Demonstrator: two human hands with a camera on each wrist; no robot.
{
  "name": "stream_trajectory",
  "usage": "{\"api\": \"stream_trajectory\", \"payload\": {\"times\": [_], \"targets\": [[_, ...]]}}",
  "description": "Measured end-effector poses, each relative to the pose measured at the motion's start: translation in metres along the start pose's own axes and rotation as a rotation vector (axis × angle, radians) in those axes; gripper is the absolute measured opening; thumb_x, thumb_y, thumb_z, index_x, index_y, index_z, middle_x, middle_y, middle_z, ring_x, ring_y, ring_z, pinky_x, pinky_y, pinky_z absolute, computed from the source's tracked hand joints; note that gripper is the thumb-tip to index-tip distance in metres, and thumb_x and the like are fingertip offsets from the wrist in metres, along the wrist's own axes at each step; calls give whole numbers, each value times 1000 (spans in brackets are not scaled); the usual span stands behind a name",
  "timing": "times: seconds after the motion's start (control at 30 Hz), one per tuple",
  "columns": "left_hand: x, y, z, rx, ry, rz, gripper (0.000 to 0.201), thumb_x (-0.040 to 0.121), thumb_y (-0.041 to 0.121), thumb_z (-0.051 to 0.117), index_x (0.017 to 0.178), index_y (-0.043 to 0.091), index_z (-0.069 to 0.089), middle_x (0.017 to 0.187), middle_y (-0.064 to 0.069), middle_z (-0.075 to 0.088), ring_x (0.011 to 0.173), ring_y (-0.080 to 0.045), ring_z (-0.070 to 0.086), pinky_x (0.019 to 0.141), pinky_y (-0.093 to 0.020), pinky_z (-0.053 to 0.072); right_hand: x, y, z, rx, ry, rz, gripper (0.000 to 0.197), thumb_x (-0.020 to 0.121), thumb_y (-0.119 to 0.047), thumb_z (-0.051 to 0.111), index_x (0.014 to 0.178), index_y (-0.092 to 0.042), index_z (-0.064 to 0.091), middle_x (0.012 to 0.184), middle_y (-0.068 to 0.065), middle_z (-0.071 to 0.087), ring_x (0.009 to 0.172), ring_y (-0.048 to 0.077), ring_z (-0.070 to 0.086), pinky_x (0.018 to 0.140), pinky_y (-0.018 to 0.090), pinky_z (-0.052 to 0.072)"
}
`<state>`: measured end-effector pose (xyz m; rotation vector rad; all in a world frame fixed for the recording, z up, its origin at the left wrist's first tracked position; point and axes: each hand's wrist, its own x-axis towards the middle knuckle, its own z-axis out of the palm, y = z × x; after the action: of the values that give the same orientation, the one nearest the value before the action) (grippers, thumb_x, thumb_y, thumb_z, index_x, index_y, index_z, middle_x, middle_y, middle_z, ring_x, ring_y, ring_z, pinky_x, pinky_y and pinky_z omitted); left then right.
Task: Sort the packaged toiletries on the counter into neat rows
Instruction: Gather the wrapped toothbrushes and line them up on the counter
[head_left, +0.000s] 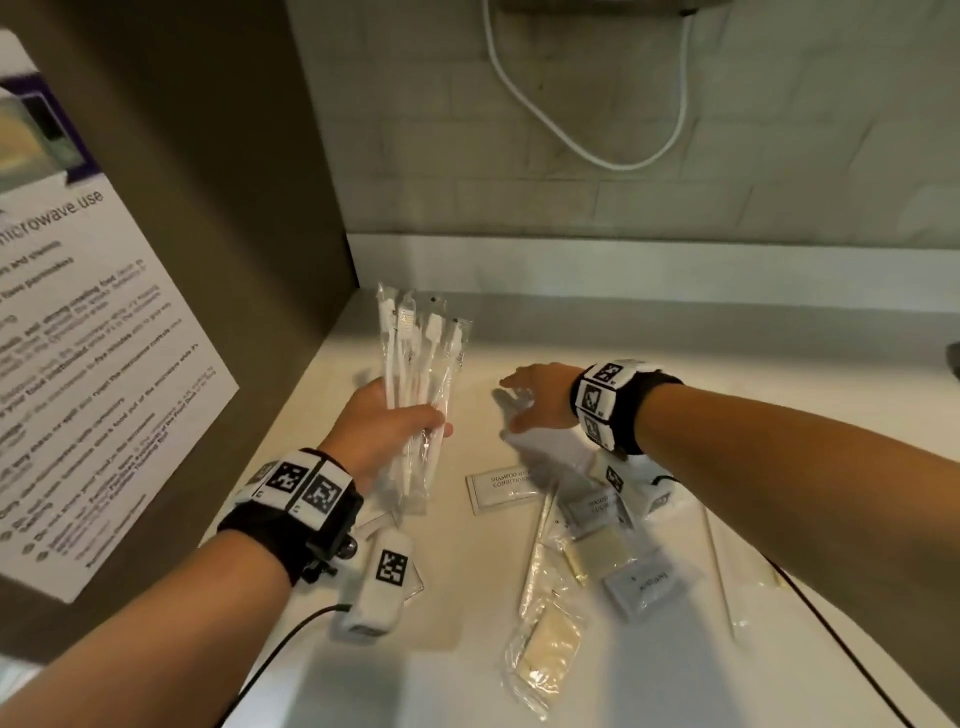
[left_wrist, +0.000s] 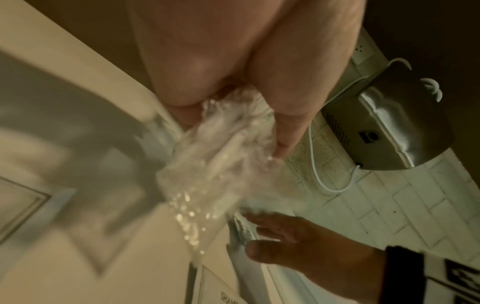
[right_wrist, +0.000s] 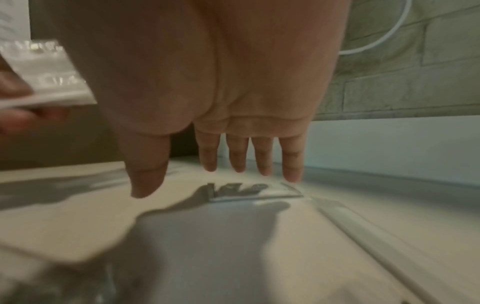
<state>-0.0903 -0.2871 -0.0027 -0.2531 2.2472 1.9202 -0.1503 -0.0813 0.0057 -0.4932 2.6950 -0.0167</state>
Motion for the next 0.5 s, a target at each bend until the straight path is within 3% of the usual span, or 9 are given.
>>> {"api": "stream_trajectory", "payload": {"times": [0.07,0.2,0.3,0.37,0.5], "targets": [[2,0,2,-1,4,3,28,78,1,72,99,18,67,96,-14,75,93,-32,72,92,-49,54,1,3,9,-66,-44,-22,57,87,-56,53,132,-21,47,134,1,52,123,26,50,104,41,38],[12,0,3,-3,4,2,28,81,8,73,105,20,67,102,-7,73,98,-25,69,87,-37,52,-18,15,21,-118,-81,-75,55,89,-53,50,133,-20,47,132,1,52,122,25,50,104,43,40],[20,1,6,5,0,-4,32,79,12,75,109,19,67,103,-7,73,98,-24,69,93,-40,52,-32,22,17,-108,-146,-51,52,90,-57,47,125,-20,53,127,-2,57,116,21,54,102,37,42],[26,4,13,0,-9,-10,34,77,13,76,110,17,67,102,-8,74,97,-24,70,94,-43,52,-35,20,2,67,-37,-9,58,90,-59,45,131,-18,53,132,2,58,116,21,56,100,34,43],[37,8,30,-30,-70,-12,38,74,11,77,111,17,68,101,-8,75,99,-28,71,94,-44,53,-19,-1,-22,524,193,46,71,91,-59,46,146,-17,32,135,8,57,118,24,58,100,35,43]]}}
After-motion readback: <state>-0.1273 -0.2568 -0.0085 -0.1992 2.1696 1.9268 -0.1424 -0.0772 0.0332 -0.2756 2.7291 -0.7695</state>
